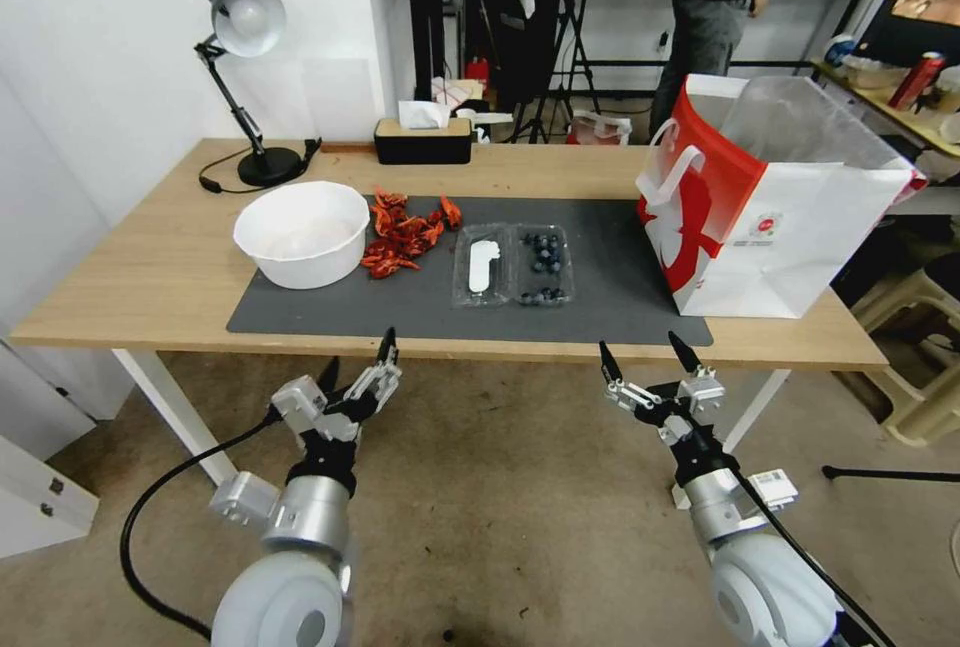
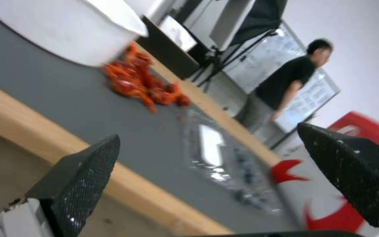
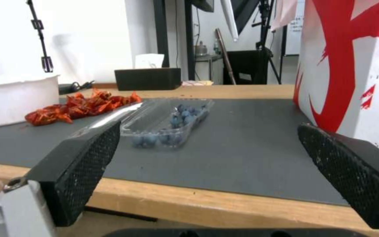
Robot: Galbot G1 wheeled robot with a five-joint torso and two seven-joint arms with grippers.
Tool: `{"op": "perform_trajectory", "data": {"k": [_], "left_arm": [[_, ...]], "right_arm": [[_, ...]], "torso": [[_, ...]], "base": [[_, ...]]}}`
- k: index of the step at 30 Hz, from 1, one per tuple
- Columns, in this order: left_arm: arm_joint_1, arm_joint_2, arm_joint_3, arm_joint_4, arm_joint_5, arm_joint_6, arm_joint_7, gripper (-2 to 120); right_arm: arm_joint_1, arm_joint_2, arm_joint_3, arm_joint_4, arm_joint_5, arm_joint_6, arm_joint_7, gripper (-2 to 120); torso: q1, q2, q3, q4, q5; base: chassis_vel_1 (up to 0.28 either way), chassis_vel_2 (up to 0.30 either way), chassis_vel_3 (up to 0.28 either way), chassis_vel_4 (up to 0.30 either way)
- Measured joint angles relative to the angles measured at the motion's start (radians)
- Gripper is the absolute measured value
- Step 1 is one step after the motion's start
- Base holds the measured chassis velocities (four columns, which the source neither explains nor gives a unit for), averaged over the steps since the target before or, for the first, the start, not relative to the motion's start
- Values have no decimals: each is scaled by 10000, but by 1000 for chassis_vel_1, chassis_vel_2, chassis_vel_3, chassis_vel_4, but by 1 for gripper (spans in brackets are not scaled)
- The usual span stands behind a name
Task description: Close the takeout container lid, then place the container into the takeout bag.
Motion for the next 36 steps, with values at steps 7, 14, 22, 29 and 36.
{"op": "perform_trajectory", "data": {"k": [7, 14, 22, 29, 36], "left_arm": [[-1278, 24, 815, 580, -1258, -120, -206, 100], [-2417, -370, 1708, 1390, -1722, -223, -895, 100], [-3324, -218, 2891, 2230, -2146, -346, -1229, 100], [-4144, -206, 3336, 2710, -2799, -316, -1690, 100], [-4981, -452, 3455, 3074, -3740, -5, -2117, 100]], "right_arm": [[-462, 180, 111, 266, -218, 22, -6, 100], [-760, 374, 160, 372, -434, 41, -11, 100], [-929, 505, 250, 485, -567, 65, -1, 100], [-1164, 619, 368, 504, -662, 113, -5, 100], [-1295, 773, 428, 448, -786, 198, -14, 100]], "torso": [[0, 0, 0, -3, 1], [0, 0, 0, -3, 0], [-1, 0, 0, -2, 0], [0, 0, 1, -3, -1], [0, 0, 0, -2, 0]], "base": [[0, 0, 0, 0], [0, 0, 0, 0], [0, 0, 0, 0], [0, 0, 0, 0], [0, 0, 0, 0]]}}
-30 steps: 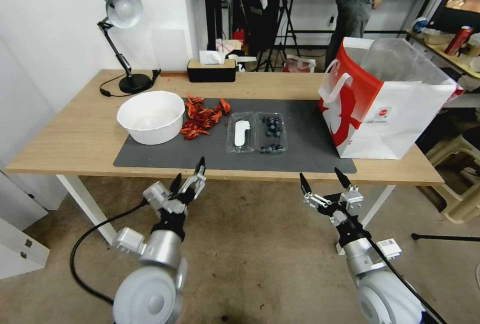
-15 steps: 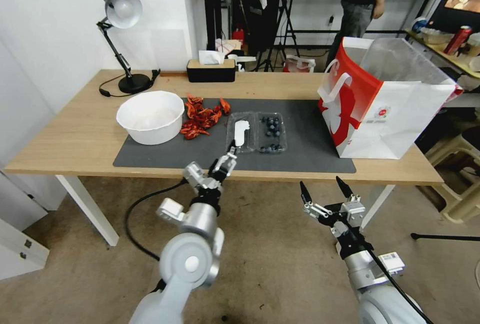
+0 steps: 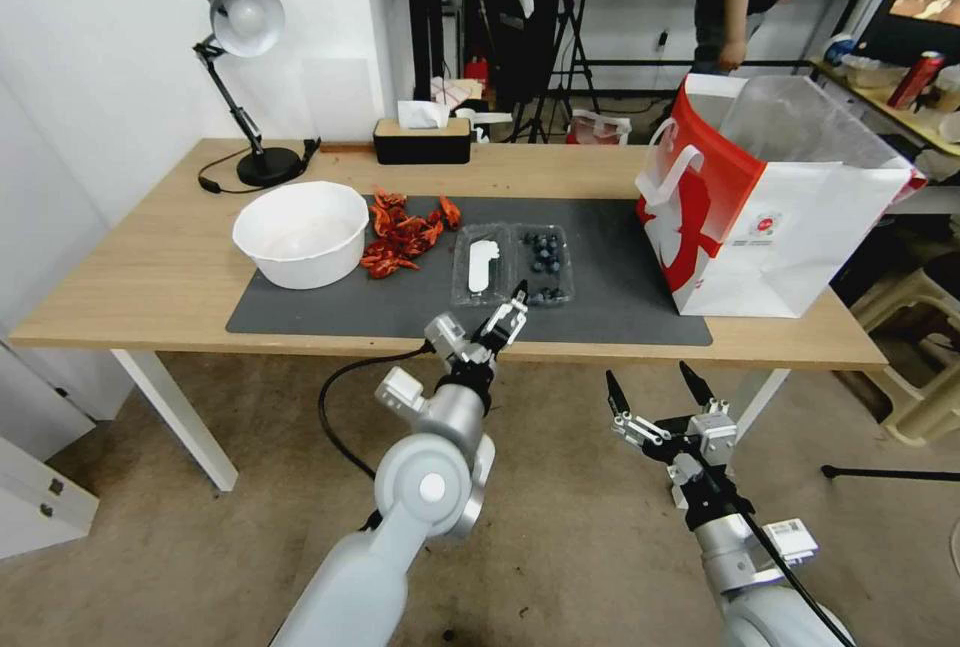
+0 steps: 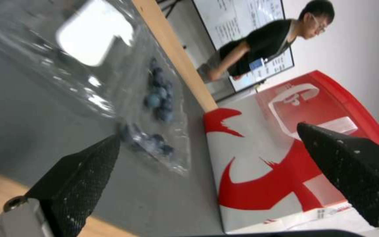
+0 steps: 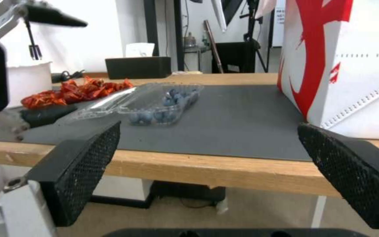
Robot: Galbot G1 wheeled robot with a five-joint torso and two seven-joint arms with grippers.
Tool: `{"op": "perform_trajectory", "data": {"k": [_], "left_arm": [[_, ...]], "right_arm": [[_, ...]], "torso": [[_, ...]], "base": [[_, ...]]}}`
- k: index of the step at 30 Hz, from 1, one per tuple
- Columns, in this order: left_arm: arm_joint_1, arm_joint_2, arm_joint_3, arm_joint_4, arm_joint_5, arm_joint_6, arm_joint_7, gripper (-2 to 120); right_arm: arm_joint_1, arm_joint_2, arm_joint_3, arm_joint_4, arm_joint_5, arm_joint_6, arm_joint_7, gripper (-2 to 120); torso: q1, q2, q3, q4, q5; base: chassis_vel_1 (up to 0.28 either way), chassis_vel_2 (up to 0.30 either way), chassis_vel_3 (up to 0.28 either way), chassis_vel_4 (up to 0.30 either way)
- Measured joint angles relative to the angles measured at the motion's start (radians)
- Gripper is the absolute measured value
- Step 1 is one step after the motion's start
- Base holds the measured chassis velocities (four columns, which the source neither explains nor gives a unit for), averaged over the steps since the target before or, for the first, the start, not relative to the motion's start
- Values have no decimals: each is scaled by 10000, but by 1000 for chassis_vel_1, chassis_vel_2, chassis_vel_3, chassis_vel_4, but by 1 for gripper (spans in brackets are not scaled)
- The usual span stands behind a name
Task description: Close the takeout container lid, then place the container into the takeout bag.
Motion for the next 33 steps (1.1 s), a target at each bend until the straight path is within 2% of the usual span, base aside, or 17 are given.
{"op": "perform_trajectory", "data": {"k": [7, 15, 22, 33], "left_arm": [[-508, -97, 57, 395, -380, 296, -469, 100], [-715, -271, 144, 656, -386, 147, -1127, 100], [-746, -484, 163, 845, -264, -139, -1322, 100], [-899, -614, 71, 1185, -203, -229, -1292, 100]], "right_arm": [[-26, 84, 62, -85, -48, 50, -1, 100], [45, 62, 118, -194, -62, 76, 3, 100], [79, 42, 115, -206, -62, 76, 17, 100], [-21, 32, 174, -198, -50, 130, 6, 100]], "torso": [[0, 0, 0, 0, 0], [0, 0, 0, 0, 0], [0, 0, -1, 0, 0], [-2, 2, -3, -2, -1]], "base": [[0, 0, 0, 0], [0, 0, 0, 0], [0, 0, 0, 0], [0, 0, 0, 0]]}}
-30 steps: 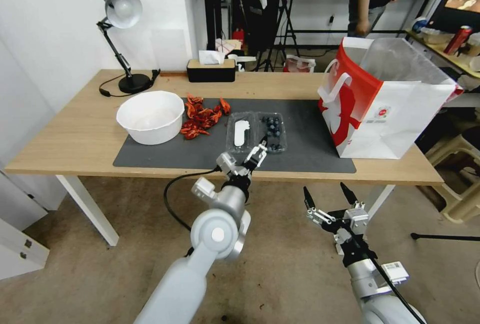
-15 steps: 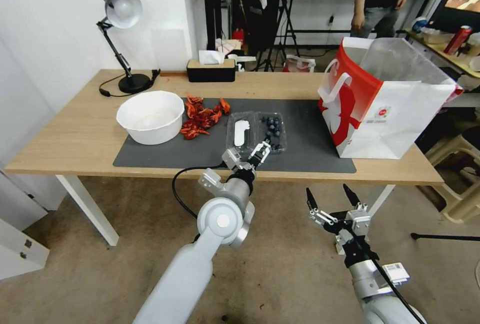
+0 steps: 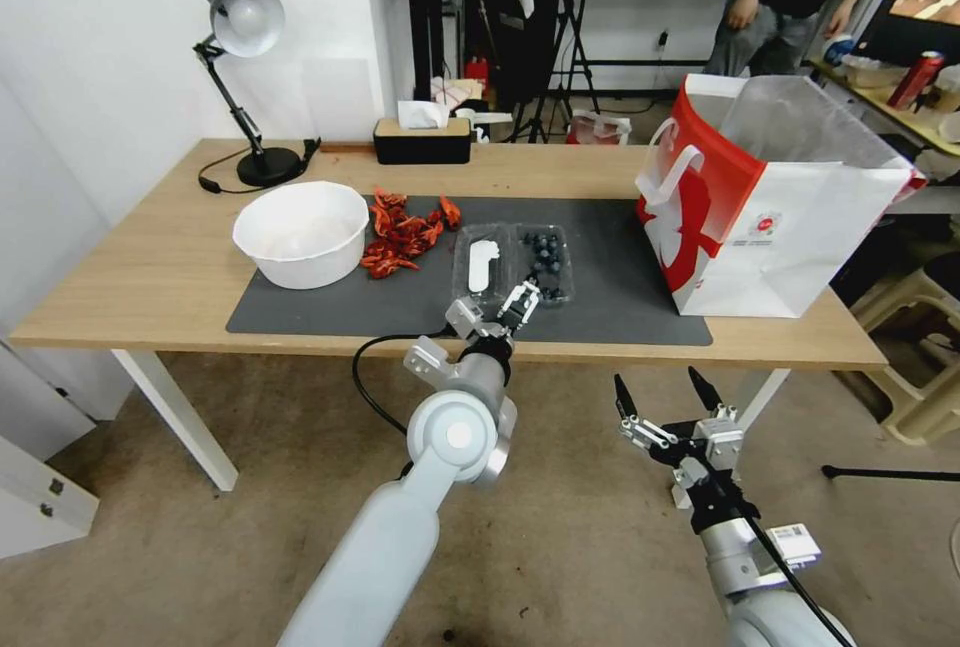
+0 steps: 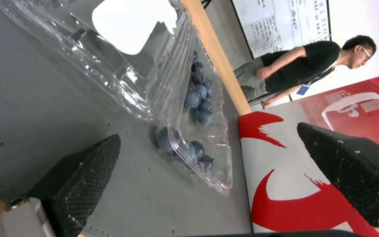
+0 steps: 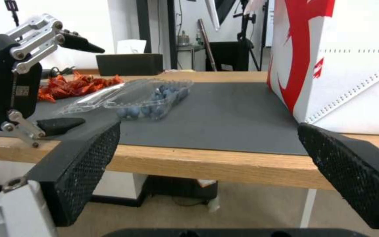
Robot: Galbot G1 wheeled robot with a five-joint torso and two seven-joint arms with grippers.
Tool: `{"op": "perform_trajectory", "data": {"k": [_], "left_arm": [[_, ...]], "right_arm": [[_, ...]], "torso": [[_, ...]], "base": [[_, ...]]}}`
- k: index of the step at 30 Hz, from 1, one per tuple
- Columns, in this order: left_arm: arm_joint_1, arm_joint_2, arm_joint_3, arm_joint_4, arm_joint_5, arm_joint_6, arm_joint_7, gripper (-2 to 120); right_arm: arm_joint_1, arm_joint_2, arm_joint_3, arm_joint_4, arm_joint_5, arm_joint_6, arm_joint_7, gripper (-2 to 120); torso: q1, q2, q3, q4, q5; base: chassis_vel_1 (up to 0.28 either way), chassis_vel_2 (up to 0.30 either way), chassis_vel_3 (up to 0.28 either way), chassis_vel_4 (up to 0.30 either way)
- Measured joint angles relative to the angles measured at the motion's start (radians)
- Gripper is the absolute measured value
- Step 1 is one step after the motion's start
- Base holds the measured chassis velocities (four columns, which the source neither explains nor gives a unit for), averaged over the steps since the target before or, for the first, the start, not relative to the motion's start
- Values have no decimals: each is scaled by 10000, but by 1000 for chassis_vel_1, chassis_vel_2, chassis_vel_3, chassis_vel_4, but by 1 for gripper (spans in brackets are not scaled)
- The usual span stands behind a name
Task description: Close the takeout container lid, then place the container into the takeout bag.
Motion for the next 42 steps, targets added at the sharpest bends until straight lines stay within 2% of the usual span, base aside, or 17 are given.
{"op": "perform_trajectory", "data": {"k": [23, 42], "left_arm": [[-209, -123, -178, 397, -99, -113, 100, 100], [-360, -401, -205, 611, -339, -138, 100, 100]], "right_arm": [[181, 130, -129, -204, -126, 19, -26, 100], [235, 209, -177, -353, -182, 52, -46, 100]], "torso": [[-1, 2, -1, 8, 3], [5, -4, 4, 2, 1]], "base": [[0, 0, 0, 0], [0, 0, 0, 0]]}}
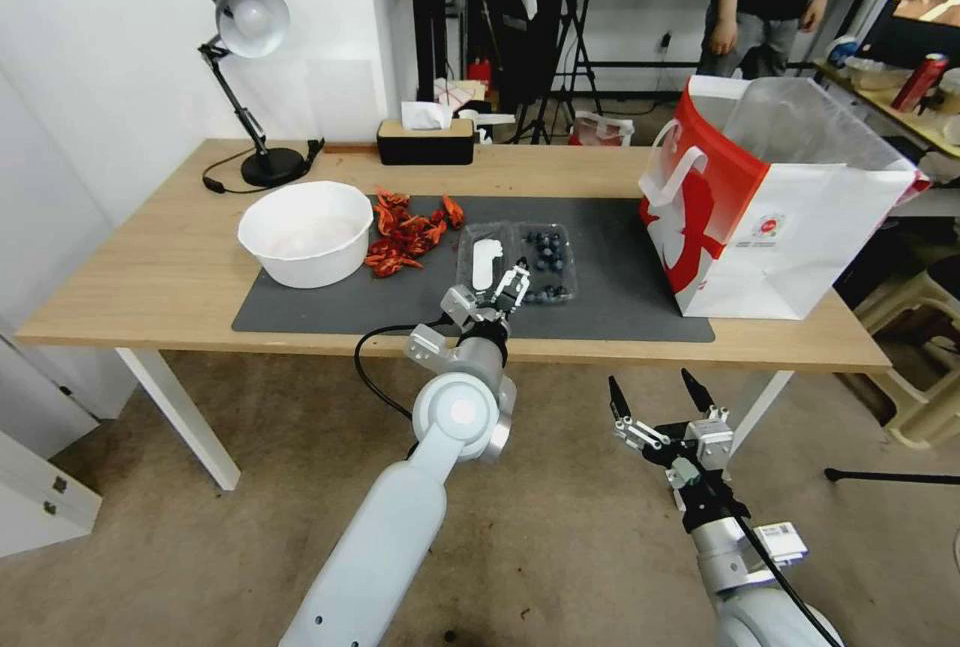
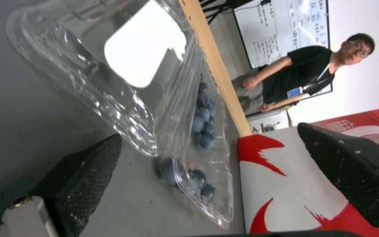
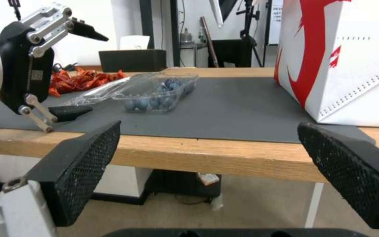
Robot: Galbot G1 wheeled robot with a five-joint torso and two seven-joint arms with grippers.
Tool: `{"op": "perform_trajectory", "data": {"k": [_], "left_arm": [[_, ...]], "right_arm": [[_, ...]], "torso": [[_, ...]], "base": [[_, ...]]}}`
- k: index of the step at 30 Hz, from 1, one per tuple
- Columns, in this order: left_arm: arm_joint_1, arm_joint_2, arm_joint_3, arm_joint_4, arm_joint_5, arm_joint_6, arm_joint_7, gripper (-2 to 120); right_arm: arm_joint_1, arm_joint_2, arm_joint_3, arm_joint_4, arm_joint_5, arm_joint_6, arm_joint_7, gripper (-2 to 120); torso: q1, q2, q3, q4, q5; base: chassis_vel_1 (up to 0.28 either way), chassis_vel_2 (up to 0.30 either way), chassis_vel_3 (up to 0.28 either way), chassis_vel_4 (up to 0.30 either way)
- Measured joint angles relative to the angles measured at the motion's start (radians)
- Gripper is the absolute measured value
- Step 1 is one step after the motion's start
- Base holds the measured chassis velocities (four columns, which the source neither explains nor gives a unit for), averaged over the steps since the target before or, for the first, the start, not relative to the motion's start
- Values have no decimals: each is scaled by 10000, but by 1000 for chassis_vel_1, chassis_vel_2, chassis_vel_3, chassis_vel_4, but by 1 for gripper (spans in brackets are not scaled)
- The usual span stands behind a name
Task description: Close the takeout container lid, then place the container into the takeout bag.
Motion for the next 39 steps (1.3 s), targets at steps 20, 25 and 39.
{"op": "perform_trajectory", "data": {"k": [20, 25, 39], "left_arm": [[27, 18, -200, -29, -328, -197, 307, 100], [58, 21, -270, -88, -341, -248, 373, 100], [201, 81, -404, -352, -397, -406, 815, 100]], "right_arm": [[-83, 86, -89, -51, -140, 14, -49, 100], [-101, 103, -94, -61, -166, 40, -55, 100], [-120, 194, -119, -58, -254, 70, -79, 100]], "torso": [[-3, -1, 0, -3, -3], [-2, -2, 0, 1, 0], [-3, 2, -3, 1, -1]], "base": [[0, 0, 0, 0], [0, 0, 0, 0], [0, 0, 0, 0]]}}
